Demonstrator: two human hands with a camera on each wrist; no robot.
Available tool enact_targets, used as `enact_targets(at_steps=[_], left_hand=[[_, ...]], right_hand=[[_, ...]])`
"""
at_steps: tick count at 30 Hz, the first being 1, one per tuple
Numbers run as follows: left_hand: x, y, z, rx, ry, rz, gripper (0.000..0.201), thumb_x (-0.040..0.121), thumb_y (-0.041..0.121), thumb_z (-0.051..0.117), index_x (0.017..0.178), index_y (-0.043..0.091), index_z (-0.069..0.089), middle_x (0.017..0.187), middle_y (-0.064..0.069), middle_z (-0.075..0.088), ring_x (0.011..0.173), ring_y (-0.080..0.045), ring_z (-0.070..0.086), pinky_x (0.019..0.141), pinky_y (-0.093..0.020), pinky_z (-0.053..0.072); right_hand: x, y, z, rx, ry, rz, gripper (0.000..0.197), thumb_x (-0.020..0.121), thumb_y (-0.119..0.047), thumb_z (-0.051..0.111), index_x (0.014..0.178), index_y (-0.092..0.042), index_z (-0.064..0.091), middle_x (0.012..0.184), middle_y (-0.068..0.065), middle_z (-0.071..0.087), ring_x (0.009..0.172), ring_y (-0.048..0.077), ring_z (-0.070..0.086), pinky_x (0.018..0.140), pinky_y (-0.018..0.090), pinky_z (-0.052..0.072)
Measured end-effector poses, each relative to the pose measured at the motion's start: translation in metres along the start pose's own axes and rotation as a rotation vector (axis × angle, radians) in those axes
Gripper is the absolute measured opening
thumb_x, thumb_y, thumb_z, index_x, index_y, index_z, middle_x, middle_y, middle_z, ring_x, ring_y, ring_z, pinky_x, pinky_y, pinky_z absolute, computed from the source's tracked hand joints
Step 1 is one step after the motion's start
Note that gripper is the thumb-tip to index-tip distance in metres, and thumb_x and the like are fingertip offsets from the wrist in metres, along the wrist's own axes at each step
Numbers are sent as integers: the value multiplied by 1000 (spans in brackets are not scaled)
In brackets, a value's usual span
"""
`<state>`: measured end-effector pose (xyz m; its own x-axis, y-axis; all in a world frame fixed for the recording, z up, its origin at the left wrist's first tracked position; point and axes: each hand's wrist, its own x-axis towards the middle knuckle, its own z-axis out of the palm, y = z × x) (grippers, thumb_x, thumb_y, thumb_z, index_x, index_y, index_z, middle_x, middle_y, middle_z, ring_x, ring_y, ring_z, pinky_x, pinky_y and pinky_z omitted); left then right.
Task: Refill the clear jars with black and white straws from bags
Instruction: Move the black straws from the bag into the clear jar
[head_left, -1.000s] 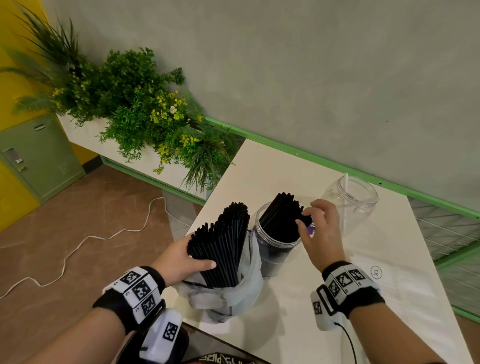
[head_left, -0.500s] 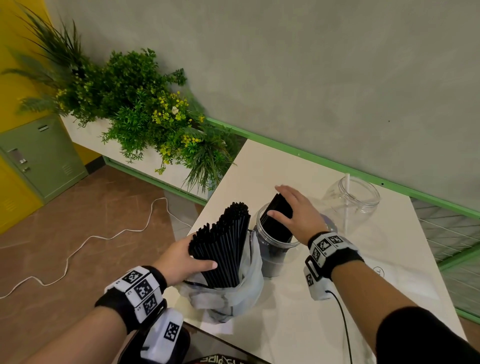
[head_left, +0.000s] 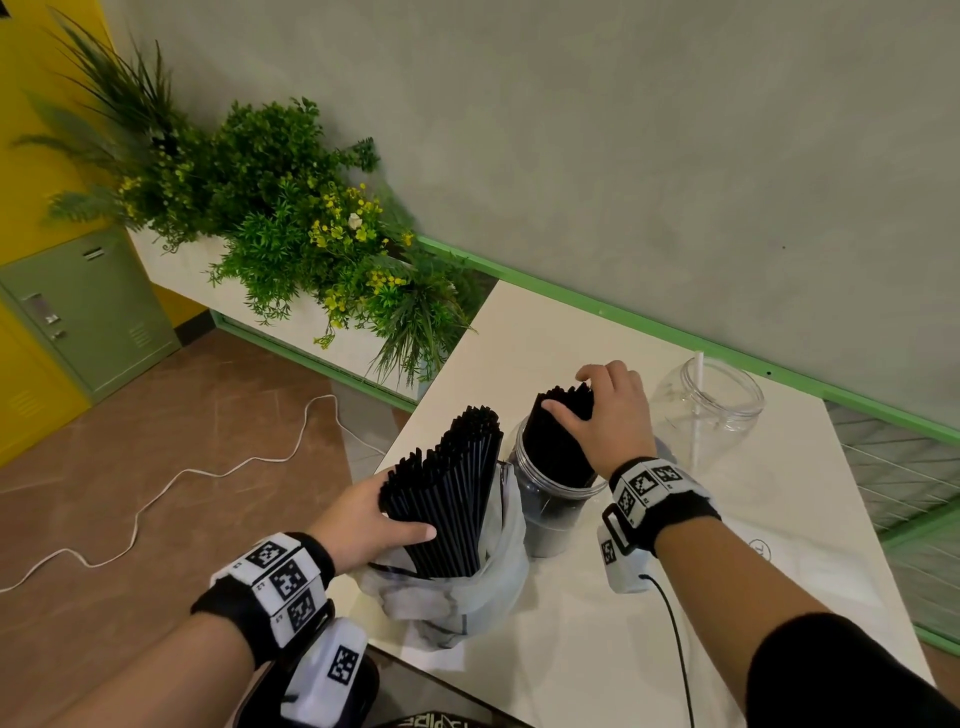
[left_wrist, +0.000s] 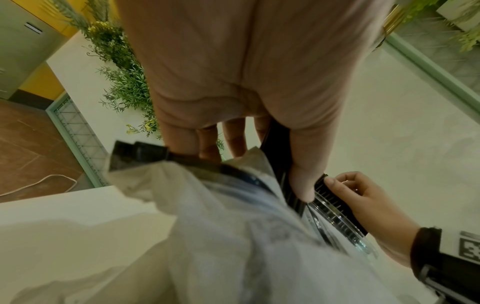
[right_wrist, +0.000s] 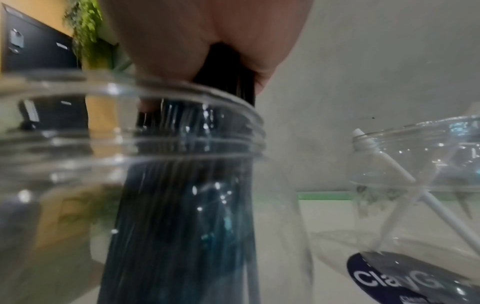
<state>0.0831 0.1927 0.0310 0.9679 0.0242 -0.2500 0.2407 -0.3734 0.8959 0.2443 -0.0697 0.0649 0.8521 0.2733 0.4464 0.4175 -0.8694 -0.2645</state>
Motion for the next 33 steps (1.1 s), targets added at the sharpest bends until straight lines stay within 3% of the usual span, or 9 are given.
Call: enact_targets(at_steps=[3,9,12,16,22,25,28,31,33], left_hand=[[0,-1,-1,7,-4,0,47,70,19,84,102,36,55,106,13,66,101,-5,61,88,-22,47],[-1,0,-2,15,-11,4,45,71,18,82,100,38,54,102,17,64,98,3,59,77,-10,44],[0,-1,-3,23,-13,0,47,71,20,83,107,33,55,105,14,65,100,-1,60,82,-15,46],[1,-2,-2,23,-7,-8,46,70,20,84,104,34,56,104,14,66,98,1,60,80,-14,46],[0,-3,-2,33,1,-9,46,70,21,84,101,37,54,102,16,65,98,0,60,79,-14,45],[0,-3,-2,26,1,-11,48,69,21,84,106,34,55,105,14,65,100,-4,61,86,-20,47],[1,-4,-3,20,-1,-16,48,69,21,84,106,33,56,106,11,67,101,-7,62,93,-28,48],[1,-5,-3,17,0,-11,47,69,20,84,103,36,56,105,11,67,101,-7,62,93,-29,48],[1,-4,-3,15,-1,-10,48,69,19,84,103,36,55,106,11,66,101,-7,62,93,-27,48]], right_hand=[[-3,5,3,9,-66,12,56,83,-52,65,121,-13,53,116,6,50,106,26,45,95,38,42],[-7,7,-2,54,-114,-85,61,85,-57,57,133,-20,48,129,4,46,114,24,43,99,39,41],[-5,5,-3,-43,-197,-196,63,84,-63,51,135,-26,47,132,2,47,117,25,44,96,42,43],[3,-4,0,-115,-302,-246,55,87,-63,46,125,-24,55,116,1,57,103,24,51,83,41,49],[21,-14,-6,-66,-170,-120,43,92,-55,48,101,-17,67,94,0,62,92,21,54,71,32,45],[25,-12,-5,-129,-229,-111,43,91,-56,49,103,-18,65,102,0,59,97,22,51,75,32,42],[22,-8,-4,-124,-298,-105,42,93,-53,50,116,-20,59,115,0,55,107,23,48,82,35,44],[22,-7,-5,-100,-298,-189,42,94,-48,50,128,-23,54,122,2,54,110,25,48,87,38,46],[22,-6,-5,-151,-353,-250,40,96,-48,47,126,-24,56,118,2,55,107,25,48,88,38,45]])
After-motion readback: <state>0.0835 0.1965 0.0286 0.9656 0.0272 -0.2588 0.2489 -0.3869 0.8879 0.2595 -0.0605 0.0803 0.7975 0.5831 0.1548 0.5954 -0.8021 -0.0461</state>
